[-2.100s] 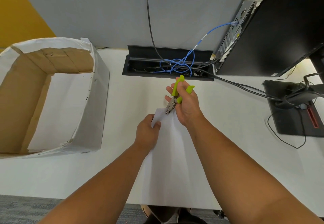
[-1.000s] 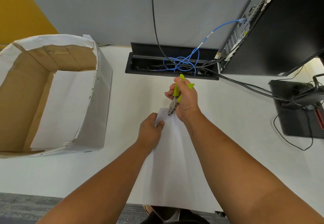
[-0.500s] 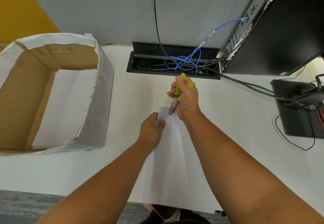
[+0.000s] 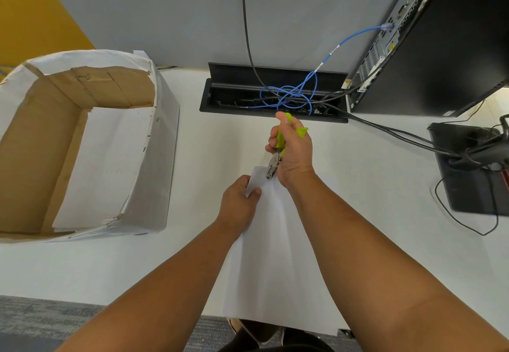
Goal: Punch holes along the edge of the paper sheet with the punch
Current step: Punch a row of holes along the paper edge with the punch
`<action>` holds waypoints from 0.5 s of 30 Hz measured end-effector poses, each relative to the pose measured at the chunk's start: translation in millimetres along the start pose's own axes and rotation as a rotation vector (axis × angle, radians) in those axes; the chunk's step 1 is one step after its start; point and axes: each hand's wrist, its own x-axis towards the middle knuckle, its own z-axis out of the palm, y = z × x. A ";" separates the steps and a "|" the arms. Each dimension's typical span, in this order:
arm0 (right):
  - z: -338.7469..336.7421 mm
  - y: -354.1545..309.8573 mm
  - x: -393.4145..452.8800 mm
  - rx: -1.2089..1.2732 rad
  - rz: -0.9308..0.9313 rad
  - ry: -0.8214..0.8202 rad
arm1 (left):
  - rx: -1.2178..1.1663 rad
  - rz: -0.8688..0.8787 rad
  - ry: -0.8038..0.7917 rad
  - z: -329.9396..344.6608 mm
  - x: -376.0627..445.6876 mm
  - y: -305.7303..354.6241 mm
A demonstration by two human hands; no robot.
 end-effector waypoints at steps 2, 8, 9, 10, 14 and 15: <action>-0.3 0.8 0.5 0.010 -0.004 -0.003 | 0.015 0.004 -0.004 0.3 0.0 0.1; 1.1 0.2 0.2 0.020 -0.026 -0.021 | 0.002 -0.002 -0.013 0.0 -0.6 -0.3; 1.3 0.2 0.4 0.020 -0.031 -0.024 | 0.004 -0.005 -0.014 0.0 -0.7 -0.1; 1.4 0.3 0.7 0.018 -0.034 -0.024 | 0.002 -0.008 -0.014 0.1 -0.9 0.0; 1.6 1.0 1.4 0.014 -0.040 -0.019 | -0.012 -0.011 -0.008 0.2 -1.7 0.4; 1.9 1.1 1.5 0.018 -0.040 -0.021 | -0.013 -0.011 -0.007 0.2 -2.1 0.7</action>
